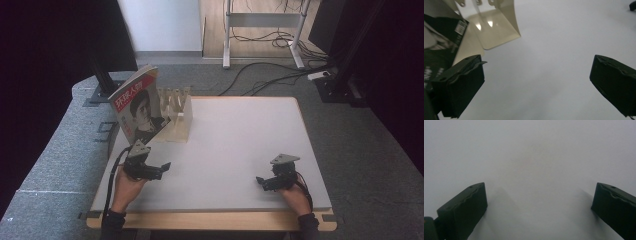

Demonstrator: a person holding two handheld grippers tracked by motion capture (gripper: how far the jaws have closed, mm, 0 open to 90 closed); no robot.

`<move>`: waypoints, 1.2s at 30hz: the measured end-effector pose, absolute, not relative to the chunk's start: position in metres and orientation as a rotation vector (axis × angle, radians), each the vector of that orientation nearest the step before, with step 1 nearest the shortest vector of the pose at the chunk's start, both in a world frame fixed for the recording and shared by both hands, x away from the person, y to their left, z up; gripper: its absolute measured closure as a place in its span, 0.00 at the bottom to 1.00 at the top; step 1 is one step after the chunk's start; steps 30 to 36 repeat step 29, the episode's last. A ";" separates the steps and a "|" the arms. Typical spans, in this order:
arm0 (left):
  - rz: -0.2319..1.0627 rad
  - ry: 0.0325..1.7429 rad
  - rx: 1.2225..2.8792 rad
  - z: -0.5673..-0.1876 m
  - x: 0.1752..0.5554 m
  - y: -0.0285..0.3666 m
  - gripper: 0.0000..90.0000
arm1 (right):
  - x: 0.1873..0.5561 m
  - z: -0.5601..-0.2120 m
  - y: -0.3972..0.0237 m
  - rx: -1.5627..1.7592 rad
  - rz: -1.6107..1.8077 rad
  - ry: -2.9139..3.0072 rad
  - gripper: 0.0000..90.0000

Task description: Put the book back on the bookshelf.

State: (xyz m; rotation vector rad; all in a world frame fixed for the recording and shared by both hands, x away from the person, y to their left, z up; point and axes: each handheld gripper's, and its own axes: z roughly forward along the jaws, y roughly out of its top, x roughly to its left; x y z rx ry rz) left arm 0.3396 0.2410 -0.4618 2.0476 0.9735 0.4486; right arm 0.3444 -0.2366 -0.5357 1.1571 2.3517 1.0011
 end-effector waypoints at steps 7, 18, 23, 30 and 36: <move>0.389 0.965 2.070 -0.491 0.343 0.225 0.00 | 0.344 -0.536 -0.237 1.157 1.001 2.351 0.00; 0.375 1.004 2.207 -0.526 0.345 0.211 0.00 | 0.344 -0.536 -0.237 1.157 1.001 2.351 0.00; 0.367 1.020 2.232 -0.528 0.347 0.209 0.00 | 0.344 -0.536 -0.237 1.157 1.001 2.351 0.00; 0.365 1.025 2.233 -0.528 0.346 0.209 0.00 | 0.343 -0.536 -0.237 1.152 1.004 2.348 0.00; 0.365 1.025 2.233 -0.528 0.346 0.209 0.00 | 0.343 -0.536 -0.237 1.152 1.004 2.348 0.00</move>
